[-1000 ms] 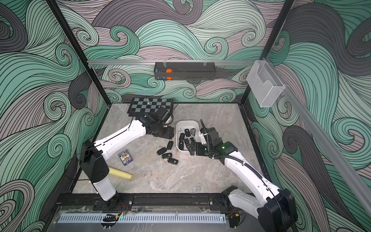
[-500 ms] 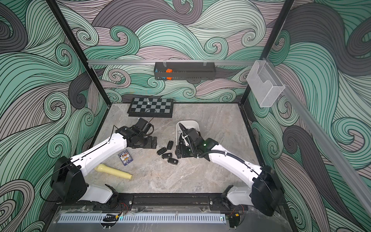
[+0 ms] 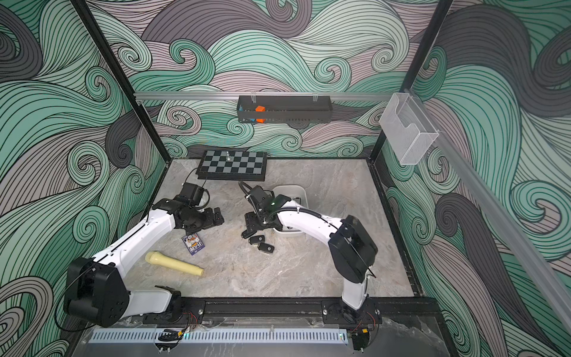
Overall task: Place the car key into the storage box
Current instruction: Pick up the car key from the center of the board.
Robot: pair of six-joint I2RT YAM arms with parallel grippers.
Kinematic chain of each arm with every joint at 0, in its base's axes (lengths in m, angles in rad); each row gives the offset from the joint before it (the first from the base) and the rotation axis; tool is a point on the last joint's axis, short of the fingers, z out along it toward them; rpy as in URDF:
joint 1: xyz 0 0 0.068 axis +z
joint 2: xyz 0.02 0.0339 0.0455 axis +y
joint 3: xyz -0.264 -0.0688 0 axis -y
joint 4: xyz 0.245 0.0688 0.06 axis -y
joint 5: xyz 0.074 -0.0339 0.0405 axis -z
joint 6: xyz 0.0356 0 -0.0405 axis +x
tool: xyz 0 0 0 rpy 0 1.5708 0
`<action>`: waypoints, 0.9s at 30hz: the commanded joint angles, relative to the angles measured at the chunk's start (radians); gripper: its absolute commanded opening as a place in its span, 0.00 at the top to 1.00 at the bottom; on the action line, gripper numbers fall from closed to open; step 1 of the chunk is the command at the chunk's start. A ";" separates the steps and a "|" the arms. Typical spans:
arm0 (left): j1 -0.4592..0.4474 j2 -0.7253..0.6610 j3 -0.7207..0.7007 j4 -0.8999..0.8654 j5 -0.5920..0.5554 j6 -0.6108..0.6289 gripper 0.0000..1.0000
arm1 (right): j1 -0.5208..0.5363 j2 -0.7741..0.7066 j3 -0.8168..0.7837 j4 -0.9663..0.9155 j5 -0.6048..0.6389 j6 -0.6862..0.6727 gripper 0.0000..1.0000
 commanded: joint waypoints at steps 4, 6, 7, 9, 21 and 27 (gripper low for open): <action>0.063 -0.035 -0.050 0.055 0.156 -0.008 0.01 | 0.014 0.119 0.119 -0.117 0.137 0.084 0.36; 0.078 -0.041 -0.069 0.071 0.188 -0.021 0.01 | 0.014 0.150 0.143 -0.141 0.166 0.099 0.37; 0.086 -0.043 -0.079 0.079 0.203 -0.026 0.01 | 0.014 0.164 0.153 -0.151 0.184 0.106 0.37; 0.096 -0.044 -0.090 0.083 0.220 -0.031 0.01 | 0.014 0.188 0.172 -0.170 0.212 0.114 0.38; 0.116 -0.033 -0.084 0.061 0.213 0.018 0.01 | 0.002 0.315 0.272 -0.206 0.270 0.125 0.40; 0.119 -0.020 -0.097 0.102 0.194 0.016 0.01 | -0.018 0.369 0.327 -0.234 0.265 0.142 0.43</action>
